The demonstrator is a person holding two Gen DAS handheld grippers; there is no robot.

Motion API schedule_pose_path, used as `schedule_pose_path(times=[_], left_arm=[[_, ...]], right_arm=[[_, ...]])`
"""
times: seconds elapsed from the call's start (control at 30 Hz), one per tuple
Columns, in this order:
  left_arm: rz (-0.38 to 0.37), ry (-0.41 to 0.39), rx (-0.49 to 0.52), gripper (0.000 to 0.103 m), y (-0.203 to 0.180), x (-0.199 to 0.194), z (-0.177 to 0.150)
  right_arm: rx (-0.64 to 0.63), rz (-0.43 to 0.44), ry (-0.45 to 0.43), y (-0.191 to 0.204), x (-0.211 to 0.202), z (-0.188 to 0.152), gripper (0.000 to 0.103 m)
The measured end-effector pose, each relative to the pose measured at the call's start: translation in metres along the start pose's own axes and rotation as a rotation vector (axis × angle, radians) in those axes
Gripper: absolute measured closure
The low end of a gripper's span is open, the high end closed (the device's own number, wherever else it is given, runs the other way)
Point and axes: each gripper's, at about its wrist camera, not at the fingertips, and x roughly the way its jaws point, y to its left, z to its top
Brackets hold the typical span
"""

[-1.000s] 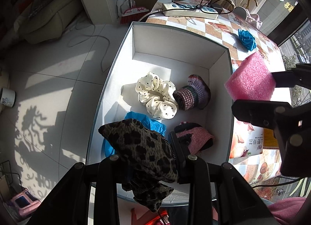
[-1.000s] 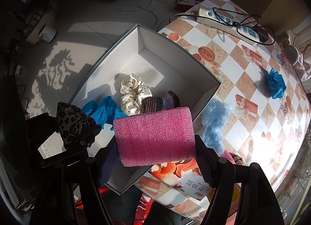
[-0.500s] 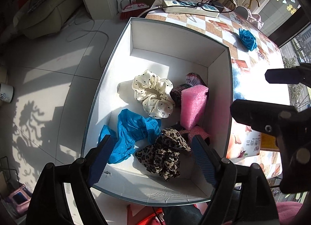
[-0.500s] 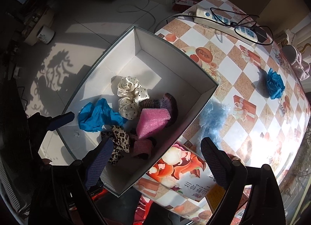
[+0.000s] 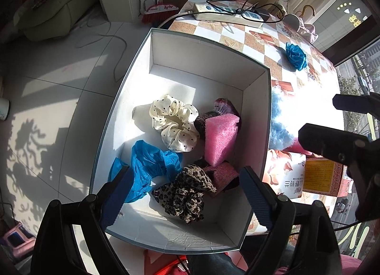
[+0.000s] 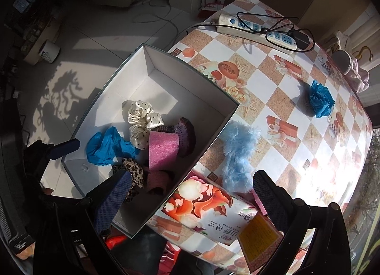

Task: Organize soft objects
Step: 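Move both grippers back toward the fluffy duster and beige sock, then grasp the light-blue fluffy duster with the left gripper while the right grasps the beige sock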

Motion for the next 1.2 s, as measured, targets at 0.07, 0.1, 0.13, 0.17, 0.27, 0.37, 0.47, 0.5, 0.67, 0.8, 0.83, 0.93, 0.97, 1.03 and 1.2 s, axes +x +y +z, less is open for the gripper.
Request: schedule_pose_path(times=[0.07,0.1,0.13,0.17,0.27,0.37,0.47,0.5,0.67,0.8,0.83,0.93,0.97,1.03,1.2], left_arm=[[-0.007,0.003,0.025,0.010,-0.010,-0.002,0.005],[-0.011,0.004,0.042,0.010,-0.016,-0.003,0.009],[-0.017,0.007,0.061,0.010,-0.023,-0.005,0.012],[-0.027,0.012,0.084,0.010,-0.030,-0.006,0.016],[-0.046,0.020,0.161,0.010,-0.057,-0.009,0.028],[-0.036,0.022,0.244,0.010,-0.089,-0.009,0.041],[-0.059,0.051,0.306,0.010,-0.122,-0.003,0.053],[-0.079,0.072,0.321,0.010,-0.134,0.002,0.058],[-0.123,0.170,0.331,0.010,-0.182,0.031,0.078],[-0.117,0.269,0.297,0.010,-0.204,0.064,0.088],[-0.109,0.289,0.294,0.010,-0.208,0.072,0.090],[-0.080,0.347,0.286,0.010,-0.219,0.094,0.094],[-0.072,0.365,0.281,0.010,-0.222,0.102,0.095],[-0.052,0.394,0.266,0.010,-0.224,0.115,0.097],[0.020,0.465,0.232,0.010,-0.226,0.148,0.100]], right_arm=[[0.051,0.031,-0.004,-0.017,-0.006,-0.001,0.000],[0.084,0.046,-0.008,-0.028,-0.010,-0.003,0.000],[0.120,0.058,-0.011,-0.040,-0.015,-0.006,0.000],[0.157,0.067,-0.014,-0.054,-0.019,-0.009,0.000],[0.272,0.076,-0.020,-0.098,-0.034,-0.022,0.000],[0.387,0.086,-0.025,-0.145,-0.044,-0.038,0.000],[0.488,0.086,-0.019,-0.188,-0.046,-0.059,0.000],[0.516,0.083,-0.006,-0.200,-0.044,-0.066,0.000],[0.604,0.130,0.103,-0.246,-0.011,-0.095,0.000],[0.632,0.210,0.224,-0.264,0.035,-0.106,0.000],[0.632,0.226,0.257,-0.267,0.048,-0.107,0.000],[0.629,0.268,0.330,-0.272,0.086,-0.105,0.000],[0.619,0.284,0.360,-0.272,0.099,-0.104,0.000],[0.593,0.297,0.417,-0.270,0.122,-0.102,0.000],[0.500,0.337,0.542,-0.259,0.167,-0.103,0.000]])
